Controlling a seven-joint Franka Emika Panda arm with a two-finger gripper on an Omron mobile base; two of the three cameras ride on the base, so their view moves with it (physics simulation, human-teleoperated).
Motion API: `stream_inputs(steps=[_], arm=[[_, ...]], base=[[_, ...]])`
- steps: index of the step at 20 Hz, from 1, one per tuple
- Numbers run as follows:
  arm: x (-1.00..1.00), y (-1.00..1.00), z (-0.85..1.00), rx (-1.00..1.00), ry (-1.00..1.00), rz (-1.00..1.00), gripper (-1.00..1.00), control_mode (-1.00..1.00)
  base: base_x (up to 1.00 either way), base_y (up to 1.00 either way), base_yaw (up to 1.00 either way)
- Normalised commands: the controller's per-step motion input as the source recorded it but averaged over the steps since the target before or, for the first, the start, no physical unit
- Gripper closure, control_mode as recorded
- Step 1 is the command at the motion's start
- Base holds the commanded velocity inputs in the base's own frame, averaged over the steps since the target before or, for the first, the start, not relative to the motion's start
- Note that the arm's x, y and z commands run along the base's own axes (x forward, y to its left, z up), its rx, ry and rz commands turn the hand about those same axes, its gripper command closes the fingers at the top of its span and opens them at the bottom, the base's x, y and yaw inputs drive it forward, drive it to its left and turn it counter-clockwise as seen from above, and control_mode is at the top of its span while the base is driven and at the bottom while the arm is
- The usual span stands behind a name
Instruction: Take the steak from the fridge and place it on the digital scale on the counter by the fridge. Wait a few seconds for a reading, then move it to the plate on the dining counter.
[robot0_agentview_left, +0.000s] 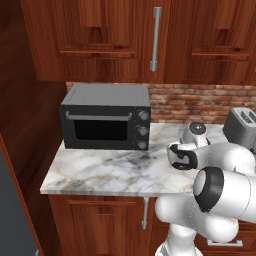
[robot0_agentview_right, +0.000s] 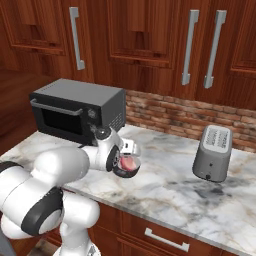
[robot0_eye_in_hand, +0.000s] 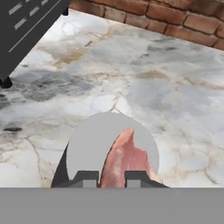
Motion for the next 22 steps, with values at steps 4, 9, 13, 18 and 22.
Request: stream_inputs(steps=[4,9,13,18,22], arm=[[0.22,0.0,-0.24,0.0,-0.08,0.13,1.0,-1.0],[0.42,0.0,-0.18,0.0,-0.04,0.11,1.0,-1.0],[0.38,0.0,-0.07,0.0,-0.03,0.08,1.0,-1.0],[0.05,0.0,-0.02,0.0,-0.03,0.05,1.0,-1.0],[-0.13,0.0,0.0,0.0,-0.05,0.01,-1.0,-1.0]], base=[[0.0,0.0,0.0],[0.0,0.0,0.0],[0.0,0.0,0.0],[0.0,0.0,0.0],[0.0,0.0,0.0]])
